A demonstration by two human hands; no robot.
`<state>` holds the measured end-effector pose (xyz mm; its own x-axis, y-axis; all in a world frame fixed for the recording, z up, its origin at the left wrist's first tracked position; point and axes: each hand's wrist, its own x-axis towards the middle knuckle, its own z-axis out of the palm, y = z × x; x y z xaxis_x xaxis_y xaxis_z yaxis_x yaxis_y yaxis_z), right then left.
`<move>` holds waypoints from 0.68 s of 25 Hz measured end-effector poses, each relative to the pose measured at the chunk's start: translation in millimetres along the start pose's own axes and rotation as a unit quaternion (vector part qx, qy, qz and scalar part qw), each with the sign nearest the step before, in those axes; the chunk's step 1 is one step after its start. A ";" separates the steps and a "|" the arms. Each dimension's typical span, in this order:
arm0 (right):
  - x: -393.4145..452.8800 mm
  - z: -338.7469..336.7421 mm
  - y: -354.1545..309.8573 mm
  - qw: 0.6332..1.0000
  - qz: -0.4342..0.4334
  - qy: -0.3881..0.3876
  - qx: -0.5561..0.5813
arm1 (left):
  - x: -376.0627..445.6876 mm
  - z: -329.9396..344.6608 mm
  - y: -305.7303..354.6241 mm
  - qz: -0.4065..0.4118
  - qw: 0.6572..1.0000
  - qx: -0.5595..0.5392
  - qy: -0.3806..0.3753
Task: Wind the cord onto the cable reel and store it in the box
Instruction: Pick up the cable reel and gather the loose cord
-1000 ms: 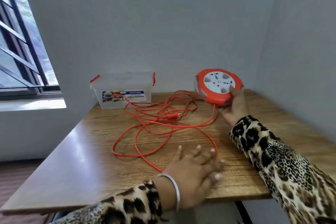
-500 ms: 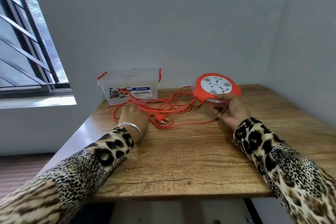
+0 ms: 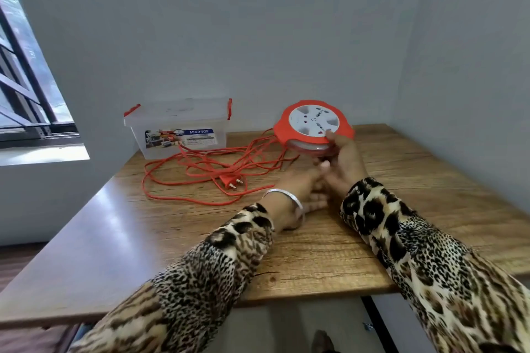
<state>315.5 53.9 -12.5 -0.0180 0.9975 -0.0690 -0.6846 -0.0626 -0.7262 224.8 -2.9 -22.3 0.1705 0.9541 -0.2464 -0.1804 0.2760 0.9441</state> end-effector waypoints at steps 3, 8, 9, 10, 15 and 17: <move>-1.9 0.7 5.2 0.998 0.013 -0.026 -0.050 | 23.1 6.6 0.5 0.075 0.987 -0.133 0.049; -3.6 -3.4 -2.5 0.985 0.050 -0.072 -0.150 | 35.4 -7.0 5.9 0.139 0.965 -0.210 0.073; -3.5 -3.3 -2.9 0.980 0.047 -0.070 -0.180 | 36.4 -12.3 9.4 0.151 0.964 -0.205 0.075; -3.0 -3.9 -4.2 0.979 0.032 -0.059 -0.193 | 36.4 -17.9 13.3 0.166 0.963 -0.194 0.082; 5.3 -26.5 -23.6 0.675 -0.456 0.028 -0.579 | 41.0 -62.2 26.8 0.243 0.957 -0.112 0.111; 2.1 -19.1 -16.6 0.562 -0.496 -0.044 -0.660 | 41.8 -77.0 26.3 0.266 0.957 -0.039 0.106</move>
<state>340.8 56.4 -13.6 -0.1799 0.5580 0.8101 0.7471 0.6132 -0.2564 152.6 53.2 -24.7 -0.1636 0.9620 0.2184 -0.2596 -0.2556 0.9313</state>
